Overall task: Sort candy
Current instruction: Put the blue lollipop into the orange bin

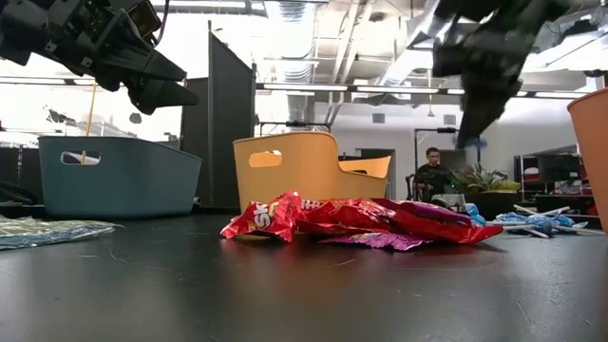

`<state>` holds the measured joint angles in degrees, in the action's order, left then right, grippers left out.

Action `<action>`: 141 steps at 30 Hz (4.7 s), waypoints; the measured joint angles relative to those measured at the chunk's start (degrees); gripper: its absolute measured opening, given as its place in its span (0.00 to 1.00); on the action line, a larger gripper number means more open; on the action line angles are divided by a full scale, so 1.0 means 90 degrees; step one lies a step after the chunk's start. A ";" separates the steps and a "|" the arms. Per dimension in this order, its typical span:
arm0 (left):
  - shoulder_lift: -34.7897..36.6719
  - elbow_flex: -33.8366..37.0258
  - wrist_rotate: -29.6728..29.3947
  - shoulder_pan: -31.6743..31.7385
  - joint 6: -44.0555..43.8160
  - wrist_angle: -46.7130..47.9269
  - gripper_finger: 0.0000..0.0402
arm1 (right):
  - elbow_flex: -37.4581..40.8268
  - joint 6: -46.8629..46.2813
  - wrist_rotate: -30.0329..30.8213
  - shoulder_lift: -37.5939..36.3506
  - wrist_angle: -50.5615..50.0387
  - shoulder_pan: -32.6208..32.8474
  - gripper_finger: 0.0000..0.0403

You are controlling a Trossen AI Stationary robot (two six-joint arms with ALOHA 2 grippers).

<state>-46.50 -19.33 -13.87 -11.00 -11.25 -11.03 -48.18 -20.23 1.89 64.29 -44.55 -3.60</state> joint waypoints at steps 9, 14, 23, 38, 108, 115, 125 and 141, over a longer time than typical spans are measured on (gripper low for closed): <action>0.0002 0.0000 -0.0002 0.0000 -0.0174 0.0000 0.67 | -0.0010 -0.1148 0.0026 -0.1458 -0.0116 0.2013 0.09; 0.0000 0.0000 -0.0045 -0.0002 -0.0467 0.0002 0.67 | -0.0017 -0.2955 -0.0017 -0.1977 -0.0843 0.3500 0.09; 0.0000 0.0000 -0.0504 0.0000 -0.0733 0.0000 0.67 | -0.0019 -0.7572 -0.0025 -0.1819 -0.2252 0.5959 0.13; 0.0002 0.0000 -0.0733 -0.0002 -0.0661 0.0000 0.67 | -0.0019 -0.8103 0.0022 -0.0522 -0.2256 0.6323 0.63; 0.0000 0.0002 -0.0722 -0.0001 0.0228 0.0342 0.67 | 0.0085 -0.2374 0.0463 0.2154 -0.1909 -0.1286 0.53; 0.0000 0.0002 -0.0724 0.0000 0.0219 0.0335 0.67 | 0.0393 -0.2478 0.0454 0.2154 -0.1662 -0.1463 0.45; 0.0000 0.0002 -0.0721 0.0000 0.0221 0.0333 0.67 | 0.0522 -0.2387 0.0454 0.2154 -0.1152 -0.1549 0.23; 0.0002 0.0002 -0.0721 -0.0001 0.0223 0.0333 0.67 | 0.0293 -0.2361 0.0631 0.2154 -0.1345 -0.1284 0.00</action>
<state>-46.48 -19.31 -20.36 -11.01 -9.23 -8.03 -45.54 -41.48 7.57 83.68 -56.65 -15.15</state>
